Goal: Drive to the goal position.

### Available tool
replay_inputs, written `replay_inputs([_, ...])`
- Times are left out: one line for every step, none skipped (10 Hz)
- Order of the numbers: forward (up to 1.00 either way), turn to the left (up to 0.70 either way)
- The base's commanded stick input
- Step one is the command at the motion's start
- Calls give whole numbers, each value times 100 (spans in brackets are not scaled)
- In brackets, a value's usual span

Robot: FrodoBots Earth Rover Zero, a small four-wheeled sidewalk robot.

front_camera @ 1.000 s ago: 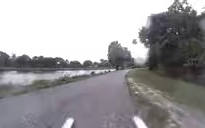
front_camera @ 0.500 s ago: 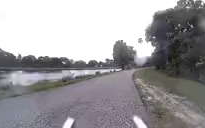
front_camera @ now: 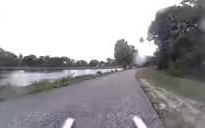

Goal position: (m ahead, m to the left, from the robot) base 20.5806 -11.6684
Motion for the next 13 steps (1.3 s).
replay_inputs([85, 0])
replay_inputs([85, 0])
replay_inputs([85, 0])
replay_inputs([85, 0])
replay_inputs([85, 0])
replay_inputs([85, 0])
replay_inputs([85, 0])
replay_inputs([85, 0])
replay_inputs([85, 0])
replay_inputs([85, 0])
replay_inputs([85, 0])
replay_inputs([85, 0])
replay_inputs([85, 0])
